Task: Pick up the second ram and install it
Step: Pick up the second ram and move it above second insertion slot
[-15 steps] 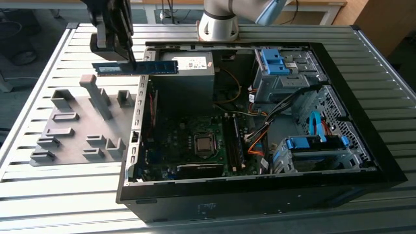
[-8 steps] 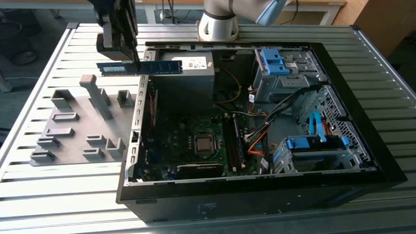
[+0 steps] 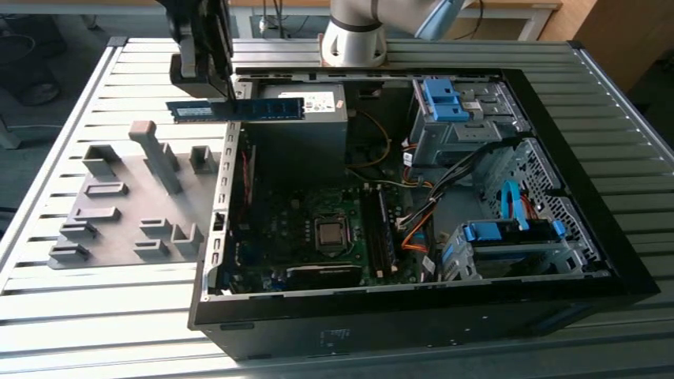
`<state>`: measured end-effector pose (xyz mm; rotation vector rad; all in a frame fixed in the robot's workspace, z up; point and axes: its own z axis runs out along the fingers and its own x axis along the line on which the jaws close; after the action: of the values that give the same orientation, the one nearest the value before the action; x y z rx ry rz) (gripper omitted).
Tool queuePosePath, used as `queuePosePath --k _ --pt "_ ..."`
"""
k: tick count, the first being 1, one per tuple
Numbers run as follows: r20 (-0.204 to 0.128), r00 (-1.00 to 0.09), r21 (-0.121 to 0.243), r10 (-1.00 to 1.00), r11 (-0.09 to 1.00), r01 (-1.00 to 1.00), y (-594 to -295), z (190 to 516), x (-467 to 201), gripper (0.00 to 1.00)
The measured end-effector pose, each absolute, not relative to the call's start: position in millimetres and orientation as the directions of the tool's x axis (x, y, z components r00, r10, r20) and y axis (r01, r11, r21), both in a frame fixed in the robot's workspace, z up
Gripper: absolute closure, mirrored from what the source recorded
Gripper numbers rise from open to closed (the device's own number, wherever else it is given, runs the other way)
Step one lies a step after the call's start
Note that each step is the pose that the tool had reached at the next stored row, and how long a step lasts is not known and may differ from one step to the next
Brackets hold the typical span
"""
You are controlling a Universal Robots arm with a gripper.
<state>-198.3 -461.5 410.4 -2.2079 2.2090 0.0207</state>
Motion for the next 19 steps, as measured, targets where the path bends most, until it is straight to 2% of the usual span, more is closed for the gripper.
queuePosePath --k 19 --pt "-0.022 0.0 -0.004 -1.0 0.001 -1.0 -461 410 -187 0.86"
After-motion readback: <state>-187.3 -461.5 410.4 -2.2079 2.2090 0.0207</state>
